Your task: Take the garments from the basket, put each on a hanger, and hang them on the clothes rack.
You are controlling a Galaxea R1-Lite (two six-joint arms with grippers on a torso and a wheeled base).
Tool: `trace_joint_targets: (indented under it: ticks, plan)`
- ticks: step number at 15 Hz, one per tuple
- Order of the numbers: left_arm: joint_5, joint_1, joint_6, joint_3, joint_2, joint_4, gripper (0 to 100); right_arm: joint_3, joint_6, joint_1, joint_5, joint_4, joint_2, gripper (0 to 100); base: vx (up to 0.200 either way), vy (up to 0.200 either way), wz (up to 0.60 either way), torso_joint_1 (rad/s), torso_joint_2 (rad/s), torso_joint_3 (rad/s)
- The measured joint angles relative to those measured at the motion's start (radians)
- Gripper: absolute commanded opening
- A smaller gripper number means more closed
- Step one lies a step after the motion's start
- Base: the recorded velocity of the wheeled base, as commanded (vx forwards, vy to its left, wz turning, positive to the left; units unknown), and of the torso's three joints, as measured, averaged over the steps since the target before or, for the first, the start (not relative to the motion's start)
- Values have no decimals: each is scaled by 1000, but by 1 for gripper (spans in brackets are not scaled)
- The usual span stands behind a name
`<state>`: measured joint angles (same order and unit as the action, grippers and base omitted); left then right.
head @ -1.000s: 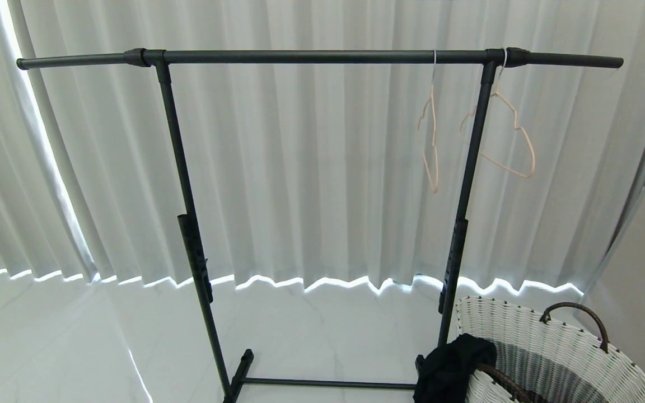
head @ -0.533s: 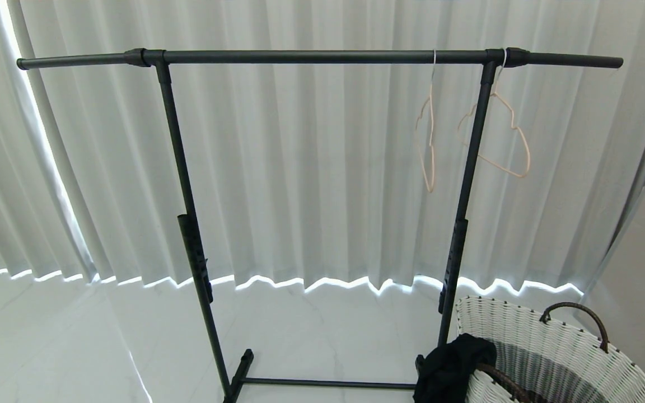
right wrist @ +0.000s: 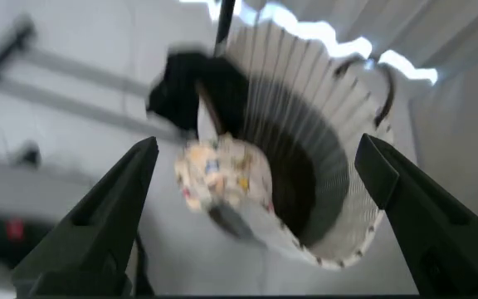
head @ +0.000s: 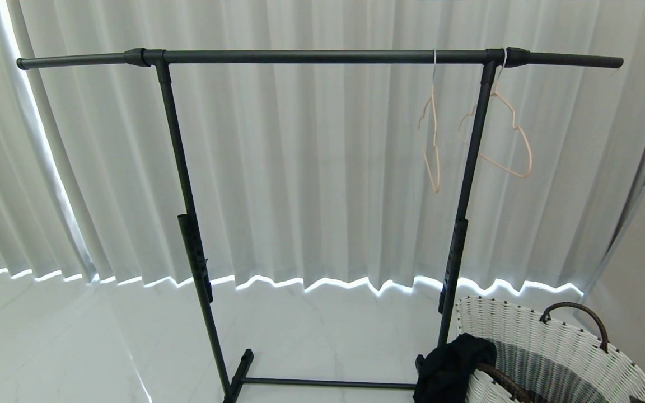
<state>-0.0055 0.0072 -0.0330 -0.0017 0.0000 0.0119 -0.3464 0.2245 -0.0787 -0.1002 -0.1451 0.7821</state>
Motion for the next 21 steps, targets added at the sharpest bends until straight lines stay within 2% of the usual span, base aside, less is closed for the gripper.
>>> trace_joint_targets:
  ticks: [3,6,10,15,17,21]
  plan:
    - [0,0,0,0,0,0,100,28,170,-2,0,46,242,100,0,0,0,0,0,0]
    - [0,0,0,0,0,0,100,124,245,-10,6,254,442,100,0,0,0,0,0,0]
    - [0,0,0,0,0,0,100,215,264,-41,49,457,659,100,0,0,0,0,0,0]
    - [0,0,0,0,0,0,100,230,265,-74,111,662,883,100,0,0,0,0,0,0]
    - [0,0,0,0,0,0,100,230,265,-78,156,706,962,100,0,0,0,0,0,0]
    - [0,0,0,0,0,0,100,218,264,-78,177,731,1044,100,0,0,0,0,0,0]
